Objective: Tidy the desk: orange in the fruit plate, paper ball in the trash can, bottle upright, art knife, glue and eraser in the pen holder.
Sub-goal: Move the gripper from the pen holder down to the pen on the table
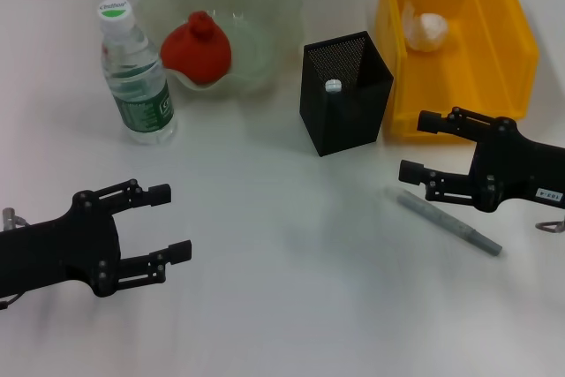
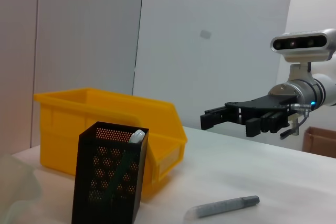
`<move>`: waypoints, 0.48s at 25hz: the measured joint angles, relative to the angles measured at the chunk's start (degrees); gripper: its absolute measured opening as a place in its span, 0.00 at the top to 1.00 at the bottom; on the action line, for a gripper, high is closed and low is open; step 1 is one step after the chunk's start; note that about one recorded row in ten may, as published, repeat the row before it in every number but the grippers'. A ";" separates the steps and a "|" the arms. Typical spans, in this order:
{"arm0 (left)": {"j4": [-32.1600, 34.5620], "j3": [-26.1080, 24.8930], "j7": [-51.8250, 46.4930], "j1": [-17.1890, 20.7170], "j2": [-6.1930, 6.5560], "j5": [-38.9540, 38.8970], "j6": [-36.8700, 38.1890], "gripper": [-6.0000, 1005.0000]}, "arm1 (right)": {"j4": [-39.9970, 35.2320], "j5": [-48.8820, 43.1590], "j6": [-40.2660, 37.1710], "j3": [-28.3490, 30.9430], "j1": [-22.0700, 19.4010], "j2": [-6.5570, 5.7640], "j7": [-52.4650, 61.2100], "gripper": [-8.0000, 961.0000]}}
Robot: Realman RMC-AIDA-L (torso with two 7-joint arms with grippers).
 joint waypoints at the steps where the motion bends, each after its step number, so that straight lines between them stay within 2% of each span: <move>1: 0.00 0.00 0.00 0.00 0.00 0.00 0.00 0.22 | 0.00 0.00 0.00 0.04 0.00 0.00 0.01 0.15; 12: 0.00 -0.96 0.05 -0.14 0.01 0.08 -0.09 0.22 | -1.30 -0.16 -0.28 -0.02 0.04 -0.14 2.89 0.15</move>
